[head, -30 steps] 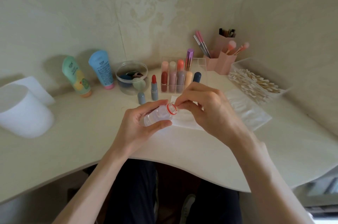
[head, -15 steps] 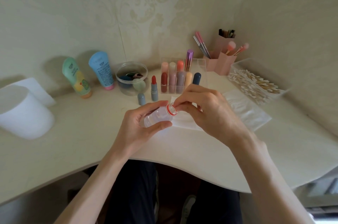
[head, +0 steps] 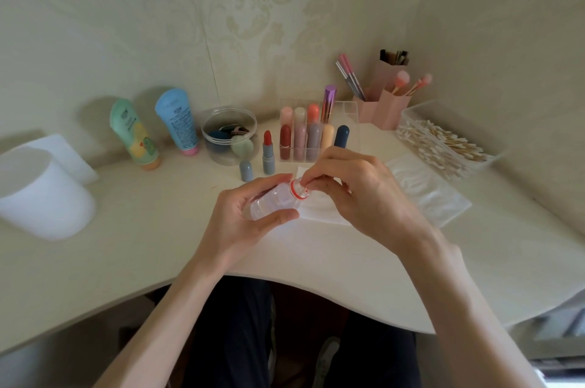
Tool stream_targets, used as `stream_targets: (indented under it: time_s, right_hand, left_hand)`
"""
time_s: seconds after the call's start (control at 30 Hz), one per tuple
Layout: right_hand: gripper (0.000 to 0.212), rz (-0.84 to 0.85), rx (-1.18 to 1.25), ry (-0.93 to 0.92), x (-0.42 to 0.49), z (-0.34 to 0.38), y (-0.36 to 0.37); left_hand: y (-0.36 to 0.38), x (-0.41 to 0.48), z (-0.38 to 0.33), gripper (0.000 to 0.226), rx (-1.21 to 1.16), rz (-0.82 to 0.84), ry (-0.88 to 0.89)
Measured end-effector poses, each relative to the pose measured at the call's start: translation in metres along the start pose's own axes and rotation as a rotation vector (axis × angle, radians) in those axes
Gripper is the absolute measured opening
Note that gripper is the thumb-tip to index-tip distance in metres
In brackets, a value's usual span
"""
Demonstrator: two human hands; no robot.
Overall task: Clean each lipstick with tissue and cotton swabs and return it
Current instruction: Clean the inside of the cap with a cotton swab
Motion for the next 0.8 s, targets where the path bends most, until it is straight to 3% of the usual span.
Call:
stream_targets:
  time_s: [0.8]
  right_hand:
    - [0.008,-0.04,-0.012,0.004,-0.0028,0.0016,-0.0008]
  left_hand:
    - [-0.0002,-0.0018,-0.0038,0.053,0.003,-0.008,0.018]
Point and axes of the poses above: each hand's wrist, its own x-axis towards the middle knuckle, its own y-axis out of the palm, z = x × y, the point moved 7 cm from there along x, towards the middle knuckle, and after that the axes turned 14 degrees about -y, right-handed, at the moved point
